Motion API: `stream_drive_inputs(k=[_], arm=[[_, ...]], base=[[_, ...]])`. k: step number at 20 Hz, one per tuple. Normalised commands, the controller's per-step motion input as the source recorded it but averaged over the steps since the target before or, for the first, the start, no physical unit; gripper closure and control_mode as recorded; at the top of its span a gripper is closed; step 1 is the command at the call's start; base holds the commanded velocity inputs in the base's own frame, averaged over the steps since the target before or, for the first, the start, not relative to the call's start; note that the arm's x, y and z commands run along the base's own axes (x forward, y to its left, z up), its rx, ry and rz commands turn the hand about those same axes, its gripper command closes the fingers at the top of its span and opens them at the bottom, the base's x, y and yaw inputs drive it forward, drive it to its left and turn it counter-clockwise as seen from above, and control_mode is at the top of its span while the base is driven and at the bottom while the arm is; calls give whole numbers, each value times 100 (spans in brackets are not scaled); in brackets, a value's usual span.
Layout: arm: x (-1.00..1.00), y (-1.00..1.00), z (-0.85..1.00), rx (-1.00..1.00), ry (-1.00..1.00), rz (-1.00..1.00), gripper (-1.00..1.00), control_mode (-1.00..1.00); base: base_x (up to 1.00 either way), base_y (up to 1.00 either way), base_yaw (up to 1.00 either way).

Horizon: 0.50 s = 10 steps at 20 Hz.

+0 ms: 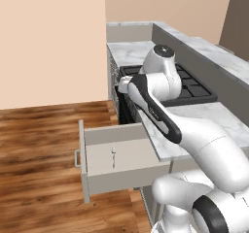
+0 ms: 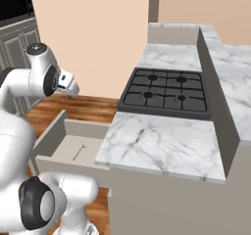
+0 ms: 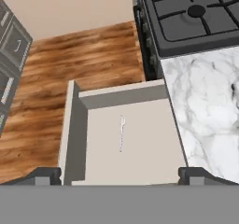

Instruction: Organize the utensils by type. Pick up the wooden spoons from the counter and place them in the open cabinet. Then pick up the metallic utensils from the counter and place them in the open drawer.

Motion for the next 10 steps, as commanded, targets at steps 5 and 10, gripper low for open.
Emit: stream_drive_inputs(k=[5,10], arm=[[-60,-34,65,-1,-5,10,-100,-100],[-50,-27,1,-2,-14,16,-100,-100]], base=[[0,0,0],[0,0,0]])
